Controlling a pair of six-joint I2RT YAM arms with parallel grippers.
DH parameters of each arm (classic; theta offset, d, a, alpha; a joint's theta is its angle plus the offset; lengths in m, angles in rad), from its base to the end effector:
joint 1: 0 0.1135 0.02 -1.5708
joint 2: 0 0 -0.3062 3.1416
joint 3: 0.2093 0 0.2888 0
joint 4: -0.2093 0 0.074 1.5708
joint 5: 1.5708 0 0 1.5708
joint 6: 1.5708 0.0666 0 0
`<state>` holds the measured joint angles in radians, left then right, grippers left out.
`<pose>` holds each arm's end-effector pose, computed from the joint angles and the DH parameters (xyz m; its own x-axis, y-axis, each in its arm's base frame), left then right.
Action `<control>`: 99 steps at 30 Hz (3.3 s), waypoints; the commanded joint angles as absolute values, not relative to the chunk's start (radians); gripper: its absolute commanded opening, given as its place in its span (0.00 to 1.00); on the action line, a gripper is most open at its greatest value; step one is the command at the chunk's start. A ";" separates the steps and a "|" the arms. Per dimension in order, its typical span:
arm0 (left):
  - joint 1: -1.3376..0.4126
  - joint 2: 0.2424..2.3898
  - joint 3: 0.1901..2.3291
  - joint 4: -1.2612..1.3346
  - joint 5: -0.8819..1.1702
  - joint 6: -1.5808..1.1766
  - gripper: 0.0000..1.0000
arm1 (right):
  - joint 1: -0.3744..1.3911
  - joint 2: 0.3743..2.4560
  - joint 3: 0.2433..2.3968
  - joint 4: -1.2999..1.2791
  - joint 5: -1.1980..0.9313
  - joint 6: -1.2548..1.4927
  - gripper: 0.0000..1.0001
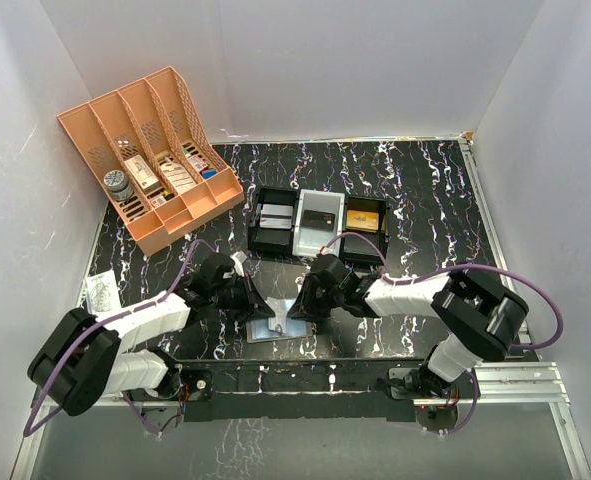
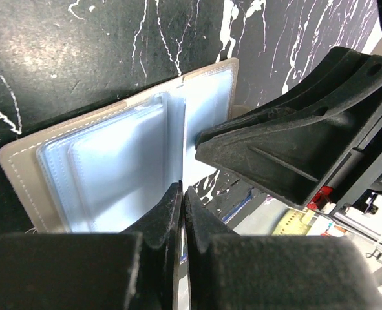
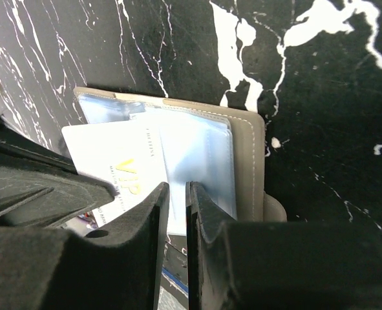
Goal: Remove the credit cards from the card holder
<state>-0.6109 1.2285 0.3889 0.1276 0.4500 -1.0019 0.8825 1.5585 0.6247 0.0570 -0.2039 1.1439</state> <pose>0.1898 -0.1683 0.1442 -0.9507 -0.2604 -0.1684 -0.0273 0.6113 -0.7909 0.1938 0.2569 0.1213 -0.9655 0.2294 -0.1231 0.0973 0.7566 0.6467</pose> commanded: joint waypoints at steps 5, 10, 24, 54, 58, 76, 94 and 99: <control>-0.611 1.180 0.419 -0.001 0.407 -0.929 0.00 | 0.881 1.496 0.626 -0.020 -0.138 1.135 0.16; -0.611 1.146 0.412 -0.061 0.383 -0.907 0.00 | 0.875 1.493 0.697 0.122 -0.338 1.143 0.20; -0.611 1.070 0.439 -0.133 0.360 -0.887 0.00 | 0.885 1.683 0.764 0.296 -0.468 1.201 0.20; -0.595 0.807 0.449 -0.186 0.257 -0.928 0.00 | 0.880 1.319 0.680 0.096 -0.024 1.150 0.72; -0.540 0.687 0.349 -0.055 0.351 -1.062 0.00 | 0.879 1.200 0.647 0.110 0.085 1.141 0.78; -0.399 0.743 0.328 0.429 0.774 -1.214 0.00 | 0.811 0.799 0.559 0.035 0.110 0.951 0.96; -0.399 0.761 0.407 0.477 0.835 -1.105 0.00 | 0.680 0.956 0.555 0.429 -0.483 0.986 0.81; -0.399 0.744 0.406 0.487 0.833 -1.088 0.00 | 0.681 1.036 0.593 0.448 -0.545 1.000 0.75</control>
<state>-0.4026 0.7750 0.3950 0.4393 0.8036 -1.1183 0.6823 0.9951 0.5201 0.3435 -0.4614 0.9951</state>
